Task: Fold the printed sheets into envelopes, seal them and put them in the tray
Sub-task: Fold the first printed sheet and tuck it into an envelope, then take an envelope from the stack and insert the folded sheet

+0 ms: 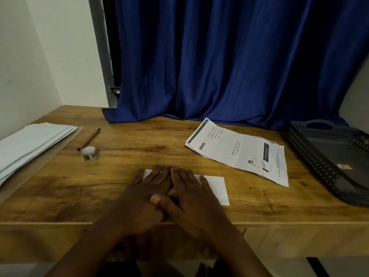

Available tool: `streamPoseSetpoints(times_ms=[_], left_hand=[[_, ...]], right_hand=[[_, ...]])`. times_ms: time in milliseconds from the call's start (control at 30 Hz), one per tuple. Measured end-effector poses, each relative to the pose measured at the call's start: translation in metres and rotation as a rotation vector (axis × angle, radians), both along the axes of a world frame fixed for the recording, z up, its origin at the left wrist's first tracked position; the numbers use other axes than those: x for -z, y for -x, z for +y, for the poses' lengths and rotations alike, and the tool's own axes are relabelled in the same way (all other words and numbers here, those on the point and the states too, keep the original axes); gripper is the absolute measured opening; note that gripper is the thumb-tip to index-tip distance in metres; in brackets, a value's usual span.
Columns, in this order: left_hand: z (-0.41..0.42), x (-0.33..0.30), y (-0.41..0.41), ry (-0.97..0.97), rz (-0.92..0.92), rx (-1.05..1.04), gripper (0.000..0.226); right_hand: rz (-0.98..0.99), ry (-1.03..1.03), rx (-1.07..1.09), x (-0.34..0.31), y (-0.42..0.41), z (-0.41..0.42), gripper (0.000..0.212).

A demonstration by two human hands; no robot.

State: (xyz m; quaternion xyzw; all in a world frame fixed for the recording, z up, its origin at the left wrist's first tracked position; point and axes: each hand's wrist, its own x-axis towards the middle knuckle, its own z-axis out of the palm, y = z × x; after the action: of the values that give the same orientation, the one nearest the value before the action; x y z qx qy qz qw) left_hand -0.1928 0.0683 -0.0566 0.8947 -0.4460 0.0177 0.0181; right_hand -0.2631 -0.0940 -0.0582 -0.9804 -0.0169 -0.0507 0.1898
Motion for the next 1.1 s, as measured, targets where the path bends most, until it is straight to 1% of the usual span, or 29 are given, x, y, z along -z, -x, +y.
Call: streamPoseSetpoints(times_ms=[100, 200, 300, 367, 567, 700, 833, 900, 967, 1033, 1100], left_hand=[[0.0, 0.001, -0.001, 0.044, 0.008, -0.044, 0.073], [0.0, -0.001, 0.0, 0.068, 0.016, -0.11, 0.07], [0.004, -0.004, 0.009, 0.072, 0.024, -0.204, 0.079], [0.01, -0.003, 0.015, 0.087, 0.026, -0.268, 0.079], [0.013, -0.004, 0.023, 0.087, 0.035, -0.295, 0.08], [0.014, -0.002, 0.021, 0.077, 0.016, -0.298, 0.08], [0.016, -0.001, 0.021, 0.125, 0.021, -0.287, 0.083], [0.018, -0.003, 0.021, 0.197, 0.079, -0.291, 0.084], [0.019, -0.006, 0.022, 0.329, 0.184, -0.332, 0.083], [0.02, -0.012, 0.024, 0.505, 0.307, -0.383, 0.078], [0.022, -0.016, 0.027, 0.669, 0.401, -0.42, 0.074]], right_hand=[[0.016, -0.021, 0.006, 0.001, 0.002, -0.007, 0.11], [0.026, 0.041, 0.045, -0.001, 0.009, -0.025, 0.112], [0.043, 0.105, 0.097, -0.002, 0.02, -0.046, 0.114], [0.041, 0.124, 0.118, -0.001, 0.026, -0.053, 0.115], [0.024, 0.178, 0.116, -0.003, 0.032, -0.05, 0.115], [-0.058, 0.243, 0.034, -0.003, 0.032, -0.041, 0.111], [-0.006, 0.212, -0.08, 0.001, 0.036, -0.031, 0.111], [-0.003, 0.245, -0.081, 0.0, 0.04, -0.03, 0.108], [-0.013, 0.259, -0.058, -0.006, 0.046, -0.031, 0.099], [-0.07, 0.295, -0.047, -0.012, 0.053, -0.033, 0.087], [-0.161, 0.326, -0.058, -0.018, 0.06, -0.035, 0.071]])
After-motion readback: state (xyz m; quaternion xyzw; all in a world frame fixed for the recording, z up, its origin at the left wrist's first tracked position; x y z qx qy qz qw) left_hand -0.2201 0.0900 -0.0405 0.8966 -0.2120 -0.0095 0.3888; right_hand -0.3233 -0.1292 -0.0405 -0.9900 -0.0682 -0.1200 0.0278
